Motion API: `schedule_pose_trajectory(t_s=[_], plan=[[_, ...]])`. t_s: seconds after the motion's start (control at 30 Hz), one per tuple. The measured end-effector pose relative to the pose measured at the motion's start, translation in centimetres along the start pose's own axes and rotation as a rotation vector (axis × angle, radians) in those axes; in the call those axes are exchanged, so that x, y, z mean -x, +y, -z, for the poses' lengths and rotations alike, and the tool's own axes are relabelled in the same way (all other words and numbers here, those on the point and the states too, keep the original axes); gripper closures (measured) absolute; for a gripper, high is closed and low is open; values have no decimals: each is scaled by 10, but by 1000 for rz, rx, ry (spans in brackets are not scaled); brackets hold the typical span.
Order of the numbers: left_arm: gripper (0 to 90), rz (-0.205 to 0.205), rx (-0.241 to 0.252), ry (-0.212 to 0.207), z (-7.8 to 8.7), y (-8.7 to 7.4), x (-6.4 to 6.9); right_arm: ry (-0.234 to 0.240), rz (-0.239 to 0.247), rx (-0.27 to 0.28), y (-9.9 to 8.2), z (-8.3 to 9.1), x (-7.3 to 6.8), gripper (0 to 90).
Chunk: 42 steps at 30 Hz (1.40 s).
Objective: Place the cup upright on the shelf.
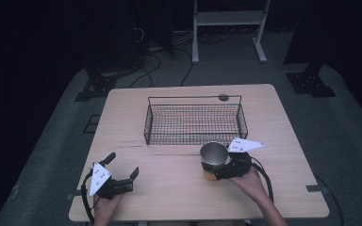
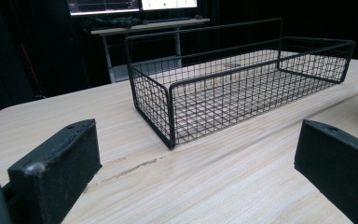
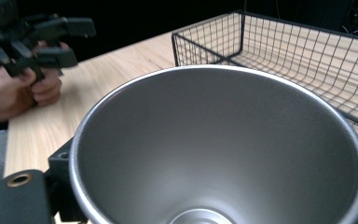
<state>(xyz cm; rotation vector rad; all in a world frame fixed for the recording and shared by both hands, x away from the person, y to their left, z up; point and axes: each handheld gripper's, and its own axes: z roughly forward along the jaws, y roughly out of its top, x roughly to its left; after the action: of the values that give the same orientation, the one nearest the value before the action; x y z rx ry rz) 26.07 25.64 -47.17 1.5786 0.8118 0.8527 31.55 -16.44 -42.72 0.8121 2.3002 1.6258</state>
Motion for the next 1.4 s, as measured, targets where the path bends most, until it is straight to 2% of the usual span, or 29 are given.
schedule_pose_trajectory(t_s=[0.1, 0.57, 1.0, 1.4], plan=[[0, 4, 1, -1, 0, 0, 0, 20, -24, 12, 6, 0, 3, 121], [0, 1, 0, 0, 0, 0, 0, 35, -40, 28, 32, 2, 16, 121], [0, 2, 0, -2, 0, 0, 0, 35, -18, 21, 57, -2, 26, 121], [0, 8, 1, -3, 0, 0, 0, 28, -21, 20, 82, -11, 41, 121]])
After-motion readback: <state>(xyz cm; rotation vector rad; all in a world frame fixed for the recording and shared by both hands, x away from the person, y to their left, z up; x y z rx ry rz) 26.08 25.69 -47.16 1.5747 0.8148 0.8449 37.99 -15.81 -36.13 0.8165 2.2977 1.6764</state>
